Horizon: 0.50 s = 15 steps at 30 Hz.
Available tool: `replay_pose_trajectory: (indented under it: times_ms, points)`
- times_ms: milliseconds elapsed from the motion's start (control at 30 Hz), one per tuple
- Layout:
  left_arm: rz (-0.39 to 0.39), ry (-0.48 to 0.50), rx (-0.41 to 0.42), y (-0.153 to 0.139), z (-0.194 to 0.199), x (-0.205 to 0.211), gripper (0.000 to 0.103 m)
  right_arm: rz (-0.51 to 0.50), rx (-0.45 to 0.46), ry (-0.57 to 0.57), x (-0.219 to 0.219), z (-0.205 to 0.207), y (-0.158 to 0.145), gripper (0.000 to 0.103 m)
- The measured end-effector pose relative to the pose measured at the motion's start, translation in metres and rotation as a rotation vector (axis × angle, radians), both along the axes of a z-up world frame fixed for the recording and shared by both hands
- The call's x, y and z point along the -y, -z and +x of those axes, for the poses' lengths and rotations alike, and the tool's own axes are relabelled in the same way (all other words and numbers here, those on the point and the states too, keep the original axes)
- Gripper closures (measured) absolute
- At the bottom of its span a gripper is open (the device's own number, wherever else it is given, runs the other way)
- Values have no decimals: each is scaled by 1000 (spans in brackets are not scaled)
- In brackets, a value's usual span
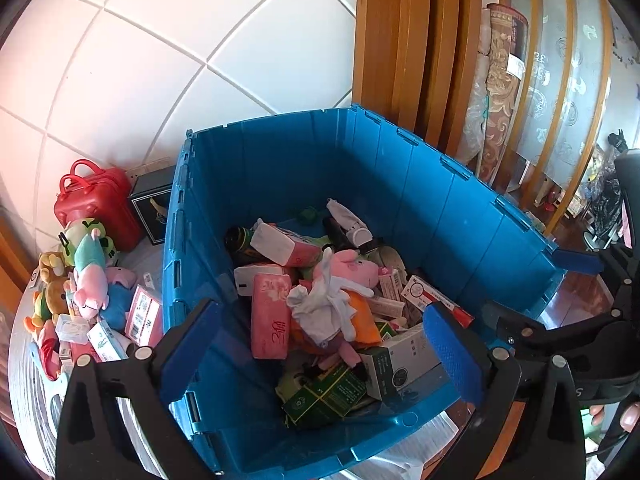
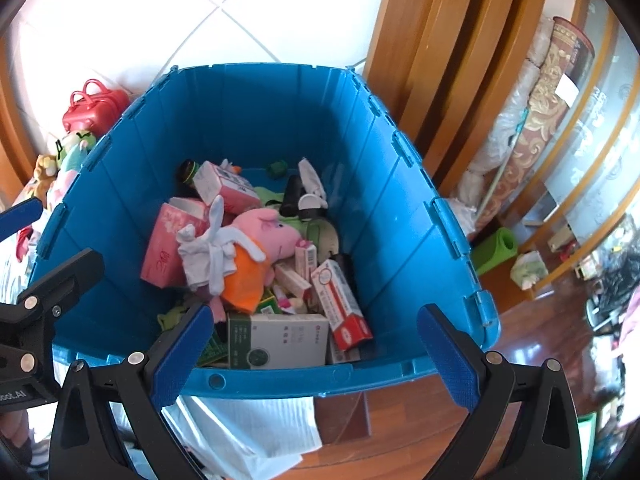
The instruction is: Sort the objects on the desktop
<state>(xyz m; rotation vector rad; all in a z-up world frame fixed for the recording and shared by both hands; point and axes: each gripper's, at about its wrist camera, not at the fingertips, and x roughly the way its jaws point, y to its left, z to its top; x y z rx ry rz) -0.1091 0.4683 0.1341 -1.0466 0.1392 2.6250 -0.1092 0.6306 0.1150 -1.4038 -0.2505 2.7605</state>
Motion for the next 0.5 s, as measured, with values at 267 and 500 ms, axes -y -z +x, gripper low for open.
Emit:
replay_pose_trajectory:
  times_ms: [267, 500]
  points:
    - [9, -18, -22, -3, 1, 6, 0, -9, -10, 3, 2, -2, -1, 0]
    - [13, -46, -62, -4, 0, 11, 0, -28, -16, -3, 3, -7, 0, 0]
